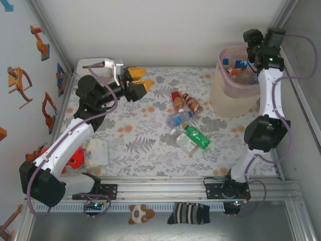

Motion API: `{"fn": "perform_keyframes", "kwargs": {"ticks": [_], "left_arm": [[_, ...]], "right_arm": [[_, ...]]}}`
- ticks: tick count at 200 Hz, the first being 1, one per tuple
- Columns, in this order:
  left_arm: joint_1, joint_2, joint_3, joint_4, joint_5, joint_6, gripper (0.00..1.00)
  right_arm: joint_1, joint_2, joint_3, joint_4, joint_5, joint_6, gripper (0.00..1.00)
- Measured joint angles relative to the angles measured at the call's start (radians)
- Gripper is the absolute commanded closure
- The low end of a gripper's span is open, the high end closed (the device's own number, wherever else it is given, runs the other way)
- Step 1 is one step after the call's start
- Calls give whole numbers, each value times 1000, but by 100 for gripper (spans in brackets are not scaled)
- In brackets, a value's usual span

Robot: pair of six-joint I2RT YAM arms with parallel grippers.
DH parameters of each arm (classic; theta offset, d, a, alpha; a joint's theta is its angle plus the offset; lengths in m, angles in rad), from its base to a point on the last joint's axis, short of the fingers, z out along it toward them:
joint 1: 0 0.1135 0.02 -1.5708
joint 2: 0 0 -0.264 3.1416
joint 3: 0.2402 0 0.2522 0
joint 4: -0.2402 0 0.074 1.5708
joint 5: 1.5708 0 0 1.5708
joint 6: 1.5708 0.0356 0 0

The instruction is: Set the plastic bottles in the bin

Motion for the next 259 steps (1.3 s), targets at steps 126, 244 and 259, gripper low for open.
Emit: {"fn": "perform_keyframes", "kwargs": {"ticks": [126,244,259], "left_arm": [[0,24,0,6,-8,-16,15],[0,28,-1,-11,-19,-19,17],[0,36,-1,-26,-20,-18,18]], "right_arm": [[-44,86,-101,89,-52,38,18],[-32,-149,-91,-69,-101,-196,24],[-15,-192,-95,-100,-108,-262,25]]}}
